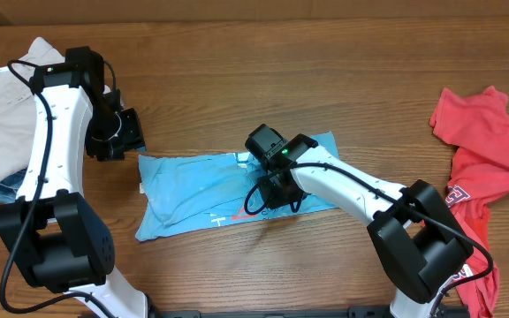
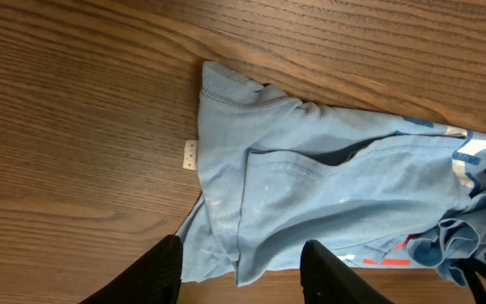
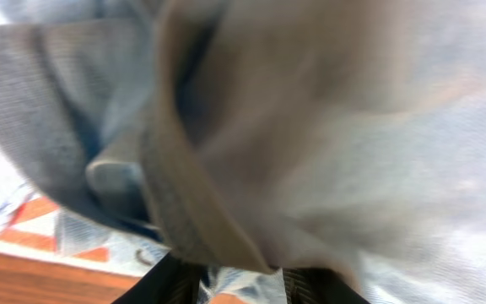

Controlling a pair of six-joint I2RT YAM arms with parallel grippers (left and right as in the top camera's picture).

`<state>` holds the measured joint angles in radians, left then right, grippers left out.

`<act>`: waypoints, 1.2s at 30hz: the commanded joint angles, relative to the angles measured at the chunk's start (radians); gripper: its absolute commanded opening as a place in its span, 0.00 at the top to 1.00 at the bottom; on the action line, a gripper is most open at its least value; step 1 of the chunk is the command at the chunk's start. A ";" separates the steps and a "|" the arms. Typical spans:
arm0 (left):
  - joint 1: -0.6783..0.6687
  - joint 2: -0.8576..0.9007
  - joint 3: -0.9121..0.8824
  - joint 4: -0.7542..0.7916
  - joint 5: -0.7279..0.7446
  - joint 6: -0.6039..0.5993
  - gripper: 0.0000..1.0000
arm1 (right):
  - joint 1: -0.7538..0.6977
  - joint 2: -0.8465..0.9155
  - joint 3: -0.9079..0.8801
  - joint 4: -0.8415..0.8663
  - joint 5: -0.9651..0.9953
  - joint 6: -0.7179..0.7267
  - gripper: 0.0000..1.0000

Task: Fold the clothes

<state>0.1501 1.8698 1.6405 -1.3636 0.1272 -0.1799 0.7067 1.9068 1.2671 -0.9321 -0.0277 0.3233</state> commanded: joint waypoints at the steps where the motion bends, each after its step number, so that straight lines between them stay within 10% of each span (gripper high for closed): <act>1: 0.000 -0.029 0.007 0.000 -0.004 0.019 0.51 | -0.007 0.021 -0.004 0.006 -0.046 -0.012 0.65; 7: 0.000 -0.029 0.007 -0.002 -0.004 0.020 0.51 | -0.007 0.023 -0.003 0.004 -0.055 -0.012 0.86; 31: 0.000 -0.029 0.007 -0.008 -0.008 0.024 0.51 | -0.009 0.021 -0.005 0.030 0.043 0.074 0.73; 36: 0.000 -0.029 0.007 -0.011 -0.026 0.023 0.51 | -0.009 0.019 -0.002 0.018 0.022 0.071 0.96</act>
<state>0.1501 1.8698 1.6405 -1.3689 0.1223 -0.1795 0.7063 1.9236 1.2667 -0.9127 0.0067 0.3897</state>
